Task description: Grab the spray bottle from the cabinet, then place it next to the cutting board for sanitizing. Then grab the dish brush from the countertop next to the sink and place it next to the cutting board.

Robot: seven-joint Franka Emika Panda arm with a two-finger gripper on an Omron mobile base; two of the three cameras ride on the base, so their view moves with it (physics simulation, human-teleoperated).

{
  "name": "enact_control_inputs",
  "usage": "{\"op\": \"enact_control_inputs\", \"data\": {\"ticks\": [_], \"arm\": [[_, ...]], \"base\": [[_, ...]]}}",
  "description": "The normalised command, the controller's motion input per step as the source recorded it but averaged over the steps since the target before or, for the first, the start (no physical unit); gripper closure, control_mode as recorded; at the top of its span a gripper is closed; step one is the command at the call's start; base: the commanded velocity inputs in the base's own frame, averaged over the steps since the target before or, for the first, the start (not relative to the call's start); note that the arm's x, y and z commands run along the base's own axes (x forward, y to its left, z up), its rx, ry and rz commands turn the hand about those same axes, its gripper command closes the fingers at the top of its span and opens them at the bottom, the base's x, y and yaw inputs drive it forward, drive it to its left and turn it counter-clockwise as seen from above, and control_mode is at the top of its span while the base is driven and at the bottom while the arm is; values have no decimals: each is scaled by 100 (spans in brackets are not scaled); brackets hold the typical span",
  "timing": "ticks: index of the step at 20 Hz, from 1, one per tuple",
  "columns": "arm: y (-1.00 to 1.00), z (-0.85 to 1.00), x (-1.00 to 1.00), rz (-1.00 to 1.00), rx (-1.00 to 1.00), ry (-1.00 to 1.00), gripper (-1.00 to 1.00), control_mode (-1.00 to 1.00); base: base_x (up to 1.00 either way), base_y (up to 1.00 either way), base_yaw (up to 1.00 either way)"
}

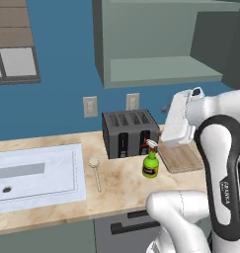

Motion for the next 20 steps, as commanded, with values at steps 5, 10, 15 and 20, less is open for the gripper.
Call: {"op": "enact_control_inputs", "data": {"ticks": [5, 10, 15, 20], "arm": [[39, -30, -19, -72, -3, 18, -100, -100], [37, -35, -18, -79, -5, 10, -100, -100], [22, -20, -2, -68, -16, 8, -100, -100], [0, -2, 6, -23, 3, 22, -100, -100]], "base": [[0, 0, 0], [0, 0, 0], [0, 0, 0], [0, 0, 0]]}}
